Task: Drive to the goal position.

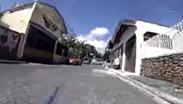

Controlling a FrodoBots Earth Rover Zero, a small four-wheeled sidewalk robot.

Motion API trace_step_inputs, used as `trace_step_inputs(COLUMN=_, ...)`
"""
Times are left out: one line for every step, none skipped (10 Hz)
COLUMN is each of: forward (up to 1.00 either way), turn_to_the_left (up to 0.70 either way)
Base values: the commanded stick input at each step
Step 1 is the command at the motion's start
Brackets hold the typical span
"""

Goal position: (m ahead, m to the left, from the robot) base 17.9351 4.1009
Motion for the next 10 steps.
trace_step_inputs(forward=1.00, turn_to_the_left=0.00)
trace_step_inputs(forward=1.00, turn_to_the_left=0.00)
trace_step_inputs(forward=1.00, turn_to_the_left=0.00)
trace_step_inputs(forward=1.00, turn_to_the_left=0.00)
trace_step_inputs(forward=1.00, turn_to_the_left=0.00)
trace_step_inputs(forward=1.00, turn_to_the_left=0.00)
trace_step_inputs(forward=1.00, turn_to_the_left=0.00)
trace_step_inputs(forward=1.00, turn_to_the_left=0.00)
trace_step_inputs(forward=1.00, turn_to_the_left=0.00)
trace_step_inputs(forward=1.00, turn_to_the_left=0.00)
